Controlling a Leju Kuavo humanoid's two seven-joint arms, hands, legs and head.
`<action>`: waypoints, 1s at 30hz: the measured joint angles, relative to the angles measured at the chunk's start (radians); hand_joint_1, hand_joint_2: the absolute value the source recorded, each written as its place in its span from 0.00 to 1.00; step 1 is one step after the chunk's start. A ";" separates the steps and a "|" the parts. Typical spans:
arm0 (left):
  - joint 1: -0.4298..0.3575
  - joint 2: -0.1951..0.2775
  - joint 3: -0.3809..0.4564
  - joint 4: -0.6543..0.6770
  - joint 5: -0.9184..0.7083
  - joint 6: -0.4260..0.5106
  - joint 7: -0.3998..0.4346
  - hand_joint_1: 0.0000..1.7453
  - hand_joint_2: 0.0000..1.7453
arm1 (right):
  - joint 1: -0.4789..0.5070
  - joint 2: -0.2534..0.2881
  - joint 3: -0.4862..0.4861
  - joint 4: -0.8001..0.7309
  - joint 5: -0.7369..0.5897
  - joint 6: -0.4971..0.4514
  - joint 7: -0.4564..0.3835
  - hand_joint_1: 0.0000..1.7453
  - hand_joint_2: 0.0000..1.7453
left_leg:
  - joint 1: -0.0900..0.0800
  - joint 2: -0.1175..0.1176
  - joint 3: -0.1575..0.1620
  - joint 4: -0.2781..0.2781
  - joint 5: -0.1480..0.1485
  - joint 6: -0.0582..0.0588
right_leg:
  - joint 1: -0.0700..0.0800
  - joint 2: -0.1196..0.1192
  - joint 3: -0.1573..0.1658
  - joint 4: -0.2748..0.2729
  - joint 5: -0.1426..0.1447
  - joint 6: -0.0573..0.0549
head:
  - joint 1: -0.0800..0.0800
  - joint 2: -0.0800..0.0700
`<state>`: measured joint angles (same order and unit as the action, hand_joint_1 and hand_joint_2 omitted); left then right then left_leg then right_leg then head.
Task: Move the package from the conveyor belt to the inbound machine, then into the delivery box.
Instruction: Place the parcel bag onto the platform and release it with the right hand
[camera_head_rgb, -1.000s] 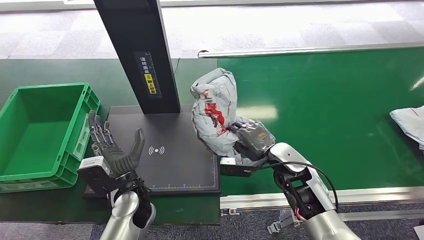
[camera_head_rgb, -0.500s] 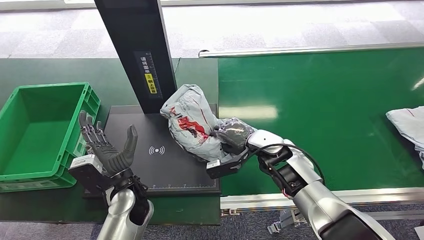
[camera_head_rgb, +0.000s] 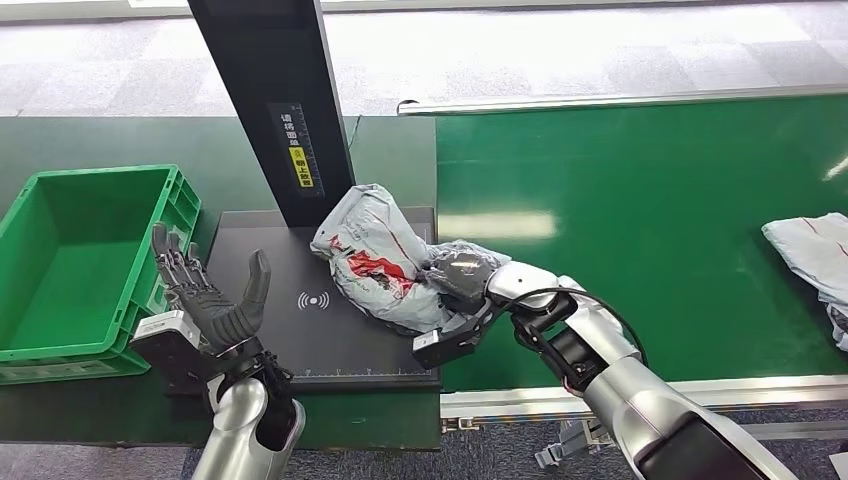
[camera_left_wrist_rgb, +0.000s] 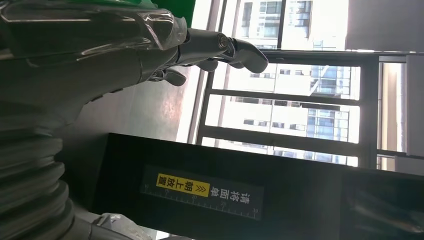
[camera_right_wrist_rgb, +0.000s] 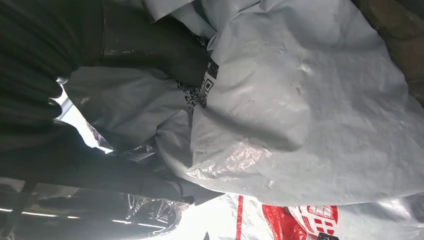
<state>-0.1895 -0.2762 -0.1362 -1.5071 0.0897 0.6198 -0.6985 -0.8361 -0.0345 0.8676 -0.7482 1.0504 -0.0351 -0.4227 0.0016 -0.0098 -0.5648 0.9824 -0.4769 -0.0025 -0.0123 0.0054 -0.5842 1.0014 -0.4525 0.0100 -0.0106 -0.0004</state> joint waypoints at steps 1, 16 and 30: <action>0.002 0.000 0.001 -0.003 -0.001 0.000 0.000 0.00 1.00 | -0.005 0.000 0.015 0.002 0.018 -0.026 -0.001 1.00 1.00 | 0.000 0.000 0.000 0.000 0.000 0.000 | 0.000 0.000 0.000 0.000 0.000 0.000 | 0.000 0.000; -0.001 -0.015 -0.012 0.009 0.038 -0.099 0.000 0.00 1.00 | -0.080 0.116 0.186 0.225 -0.007 -0.582 -0.096 0.97 1.00 | 0.000 0.001 0.000 0.000 0.000 0.000 | 0.000 0.000 0.000 0.000 0.000 0.000 | 0.000 0.000; -0.022 -0.023 -0.028 0.065 0.045 -0.141 0.000 0.00 1.00 | 0.043 0.179 -0.140 0.202 0.190 -0.656 -0.249 0.00 1.00 | 0.000 0.001 0.000 0.000 0.000 0.000 | 0.000 0.001 -0.001 0.000 0.000 0.000 | 0.000 0.000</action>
<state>-0.2117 -0.2987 -0.1645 -1.4420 0.1349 0.4791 -0.6989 -0.7928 0.1445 0.7281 -0.5467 1.2401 -0.6906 -0.6714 0.0017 -0.0083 -0.5645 0.9825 -0.4769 -0.0026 -0.0121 0.0064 -0.5849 1.0014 -0.4525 0.0099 -0.0105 -0.0004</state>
